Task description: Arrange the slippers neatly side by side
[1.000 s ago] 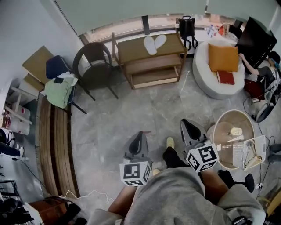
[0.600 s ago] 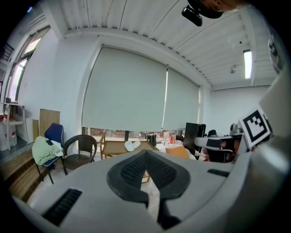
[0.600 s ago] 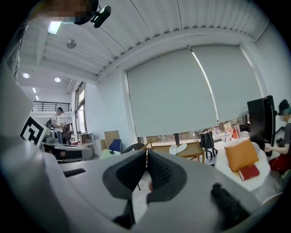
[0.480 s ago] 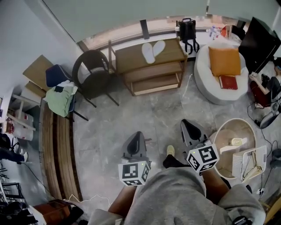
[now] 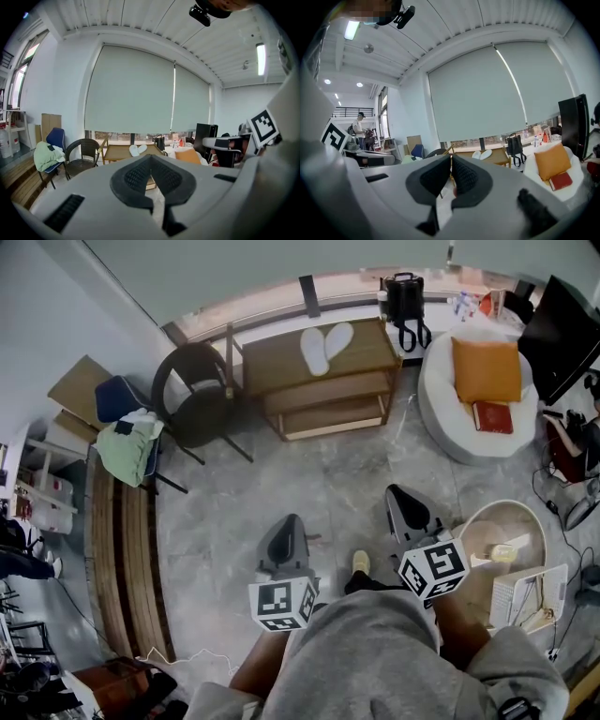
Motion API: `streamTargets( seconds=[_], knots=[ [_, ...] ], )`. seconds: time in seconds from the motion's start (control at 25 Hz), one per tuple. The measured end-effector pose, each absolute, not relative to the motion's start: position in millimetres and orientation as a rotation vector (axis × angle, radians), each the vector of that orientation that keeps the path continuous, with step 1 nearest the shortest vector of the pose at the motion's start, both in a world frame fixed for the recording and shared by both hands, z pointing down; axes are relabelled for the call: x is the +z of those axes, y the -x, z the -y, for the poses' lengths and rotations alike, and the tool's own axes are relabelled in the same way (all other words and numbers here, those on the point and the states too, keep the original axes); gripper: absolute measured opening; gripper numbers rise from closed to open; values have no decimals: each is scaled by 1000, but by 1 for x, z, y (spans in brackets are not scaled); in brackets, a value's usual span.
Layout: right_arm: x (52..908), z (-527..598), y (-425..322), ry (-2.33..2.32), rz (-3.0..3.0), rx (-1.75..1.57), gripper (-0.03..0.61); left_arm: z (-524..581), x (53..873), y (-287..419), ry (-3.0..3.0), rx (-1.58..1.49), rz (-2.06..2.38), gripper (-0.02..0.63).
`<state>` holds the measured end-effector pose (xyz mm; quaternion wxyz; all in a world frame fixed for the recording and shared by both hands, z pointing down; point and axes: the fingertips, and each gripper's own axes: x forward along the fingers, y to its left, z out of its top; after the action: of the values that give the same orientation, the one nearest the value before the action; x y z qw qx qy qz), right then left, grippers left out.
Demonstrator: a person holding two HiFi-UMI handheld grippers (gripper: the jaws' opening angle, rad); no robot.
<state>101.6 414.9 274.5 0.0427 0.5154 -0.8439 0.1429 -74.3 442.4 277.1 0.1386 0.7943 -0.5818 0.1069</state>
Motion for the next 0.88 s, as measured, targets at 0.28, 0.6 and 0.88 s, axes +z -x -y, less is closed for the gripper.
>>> streamTargets(
  seconds=[0.28, 0.6, 0.88],
  knots=[
    [277, -393, -117, -1574, 2594, 428, 25, -424, 277, 60, -2305, 314, 1690, 14],
    [279, -380, -132, -1595, 2592, 420, 25, -409, 278, 48, -2309, 314, 1713, 14],
    [277, -368, -130, -1564, 2604, 422, 25, -397, 274, 50, -2290, 312, 1733, 14]
  ],
)
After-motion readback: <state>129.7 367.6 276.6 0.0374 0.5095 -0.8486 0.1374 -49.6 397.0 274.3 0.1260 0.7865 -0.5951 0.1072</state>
